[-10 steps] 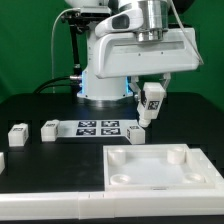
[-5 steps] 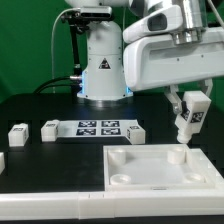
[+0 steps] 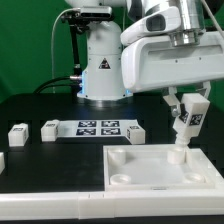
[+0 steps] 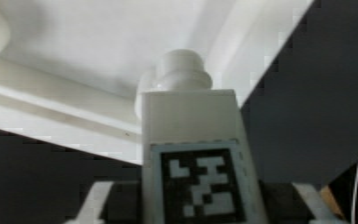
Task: Assemble one leg
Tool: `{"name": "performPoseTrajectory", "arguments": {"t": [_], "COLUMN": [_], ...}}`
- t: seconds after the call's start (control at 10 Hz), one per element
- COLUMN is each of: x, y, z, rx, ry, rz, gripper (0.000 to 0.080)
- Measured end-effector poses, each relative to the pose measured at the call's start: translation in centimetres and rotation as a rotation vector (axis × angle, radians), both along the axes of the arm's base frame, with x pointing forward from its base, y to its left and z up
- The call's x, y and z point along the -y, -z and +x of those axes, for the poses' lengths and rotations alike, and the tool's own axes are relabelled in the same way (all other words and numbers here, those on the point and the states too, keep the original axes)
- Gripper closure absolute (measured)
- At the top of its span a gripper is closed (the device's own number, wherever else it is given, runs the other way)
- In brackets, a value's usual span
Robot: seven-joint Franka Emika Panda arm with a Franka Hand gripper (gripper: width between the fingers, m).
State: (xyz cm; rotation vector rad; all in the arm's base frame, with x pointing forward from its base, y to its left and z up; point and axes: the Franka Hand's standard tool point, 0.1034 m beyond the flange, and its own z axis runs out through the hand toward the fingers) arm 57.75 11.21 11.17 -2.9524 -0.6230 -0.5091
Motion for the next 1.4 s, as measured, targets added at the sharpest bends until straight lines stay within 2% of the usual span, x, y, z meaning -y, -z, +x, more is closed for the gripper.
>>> {"name": "performPoseTrajectory", "arguments": {"t": [0.2,0.5,0.6,0.7,1.2,1.4], "x": [-0.4,-1.3,-1.5,-1.9,-1.7,-1.3], "y": [0.0,0.4,1.3,2.2,2.5,3.4], "z": [2.1,3.4,3.7,3.7,4.3,3.9], "rx": [-0.007,-0.008,-0.009,-0.004,0.047,0.043], "ry": [0.002,-0.005,-0.003,0.003,0.014,0.021], "rz": [0.012,0.021,0.026,0.03,0.035,0.034], "gripper": [0.0506,0.0506,0.0506,0.0506,0.0506,0.0506]}}
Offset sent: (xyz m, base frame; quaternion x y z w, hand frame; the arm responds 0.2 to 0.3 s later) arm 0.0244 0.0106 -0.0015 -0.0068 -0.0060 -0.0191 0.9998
